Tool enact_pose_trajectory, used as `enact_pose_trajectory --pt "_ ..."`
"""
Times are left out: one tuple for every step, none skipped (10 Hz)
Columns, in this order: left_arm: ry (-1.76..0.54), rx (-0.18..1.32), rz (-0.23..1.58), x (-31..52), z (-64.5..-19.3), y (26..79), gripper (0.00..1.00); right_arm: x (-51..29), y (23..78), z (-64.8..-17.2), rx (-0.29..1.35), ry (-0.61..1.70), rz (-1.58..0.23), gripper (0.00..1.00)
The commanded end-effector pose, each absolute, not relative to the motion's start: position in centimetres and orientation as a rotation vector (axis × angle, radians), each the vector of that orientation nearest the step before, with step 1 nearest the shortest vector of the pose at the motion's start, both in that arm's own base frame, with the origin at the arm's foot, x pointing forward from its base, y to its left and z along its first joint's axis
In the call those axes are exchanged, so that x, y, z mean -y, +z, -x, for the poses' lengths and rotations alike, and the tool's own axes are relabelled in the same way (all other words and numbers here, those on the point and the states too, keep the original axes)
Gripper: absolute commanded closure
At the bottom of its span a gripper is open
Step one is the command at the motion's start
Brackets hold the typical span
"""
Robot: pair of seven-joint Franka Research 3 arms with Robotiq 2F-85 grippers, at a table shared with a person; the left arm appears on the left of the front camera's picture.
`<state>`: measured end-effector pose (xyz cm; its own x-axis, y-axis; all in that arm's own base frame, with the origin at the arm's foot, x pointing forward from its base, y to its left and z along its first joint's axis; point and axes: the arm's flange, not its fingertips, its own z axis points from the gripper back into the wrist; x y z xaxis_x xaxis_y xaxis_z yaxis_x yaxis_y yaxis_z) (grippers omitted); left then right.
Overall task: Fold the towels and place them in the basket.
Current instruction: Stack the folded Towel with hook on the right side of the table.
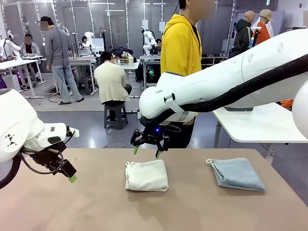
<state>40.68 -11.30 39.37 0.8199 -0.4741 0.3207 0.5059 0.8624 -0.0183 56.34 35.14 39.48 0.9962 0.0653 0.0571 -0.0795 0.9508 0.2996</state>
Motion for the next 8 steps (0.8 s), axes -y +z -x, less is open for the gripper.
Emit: enact_pose_trajectory --pt "-0.51 0.321 0.09 11.6 -40.8 39.2 0.0 -35.3 39.5 -56.5 0.052 0.062 -0.287 0.0" --pt "-0.51 0.321 0.09 11.6 -40.8 39.2 0.0 -35.3 39.5 -56.5 0.052 0.062 -0.287 0.0" --pt "-0.51 0.321 0.09 11.6 -40.8 39.2 0.0 -35.3 39.5 -56.5 0.052 0.062 -0.287 0.0" --pt "-0.51 0.321 0.09 11.6 -40.8 39.2 0.0 -35.3 39.5 -56.5 0.052 0.062 -0.287 0.0" --pt "-0.51 0.321 0.09 11.6 -40.8 39.2 0.0 -35.3 39.5 -56.5 0.052 0.062 -0.287 0.0" --pt "-0.51 0.321 0.09 11.6 -40.8 39.2 0.0 -35.1 39.5 -56.3 0.047 0.074 -0.306 0.0" --pt "-0.51 0.321 0.09 11.6 -40.8 39.2 0.0 -32.8 41.1 -55.8 0.032 0.1 -0.373 0.0" --pt "-0.51 0.321 0.09 11.6 -40.8 39.2 0.0 -30.0 42.3 -55.5 0.05 0.094 -0.439 0.0"
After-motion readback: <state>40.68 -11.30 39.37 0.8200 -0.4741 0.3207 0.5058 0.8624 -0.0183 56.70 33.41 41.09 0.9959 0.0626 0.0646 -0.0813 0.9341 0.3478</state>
